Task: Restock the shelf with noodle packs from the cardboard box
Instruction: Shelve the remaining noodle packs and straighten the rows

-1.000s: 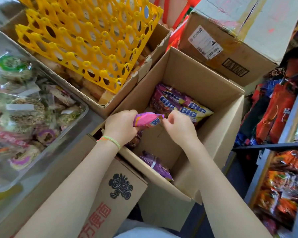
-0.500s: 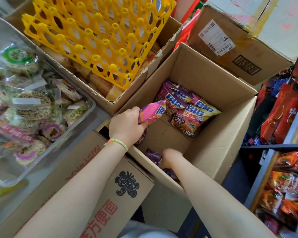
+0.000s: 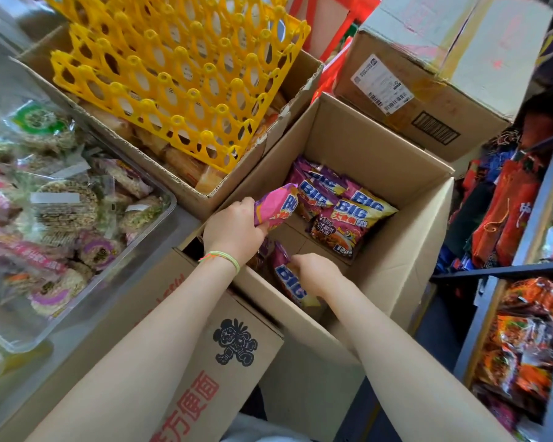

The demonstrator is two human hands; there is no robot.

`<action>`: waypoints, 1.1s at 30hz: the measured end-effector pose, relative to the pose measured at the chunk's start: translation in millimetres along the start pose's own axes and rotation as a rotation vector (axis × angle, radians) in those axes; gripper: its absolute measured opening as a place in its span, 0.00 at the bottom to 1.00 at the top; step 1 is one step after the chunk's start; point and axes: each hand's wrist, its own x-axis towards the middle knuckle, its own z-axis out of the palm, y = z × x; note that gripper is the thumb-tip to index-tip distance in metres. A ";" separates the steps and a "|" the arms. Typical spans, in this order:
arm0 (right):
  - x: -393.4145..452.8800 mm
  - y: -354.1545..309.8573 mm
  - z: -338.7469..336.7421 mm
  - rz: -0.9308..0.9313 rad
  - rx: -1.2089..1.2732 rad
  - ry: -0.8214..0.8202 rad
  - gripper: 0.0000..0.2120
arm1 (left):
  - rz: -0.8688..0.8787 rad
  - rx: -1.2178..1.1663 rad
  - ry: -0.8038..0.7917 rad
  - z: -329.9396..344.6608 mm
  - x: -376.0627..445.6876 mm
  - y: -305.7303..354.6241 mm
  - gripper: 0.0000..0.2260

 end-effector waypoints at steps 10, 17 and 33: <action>-115.4 34.8 -96.0 -0.267 0.052 0.748 0.06 | -0.030 -0.512 -0.049 -26.3 9.8 39.4 0.13; -235.2 60.5 -139.4 -0.267 0.477 0.911 0.06 | 0.235 -1.256 -0.244 -71.5 -9.4 111.2 0.17; -517.9 120.7 -17.3 0.507 0.386 1.266 0.11 | 0.452 -1.163 -1.405 -92.1 -266.8 306.4 0.44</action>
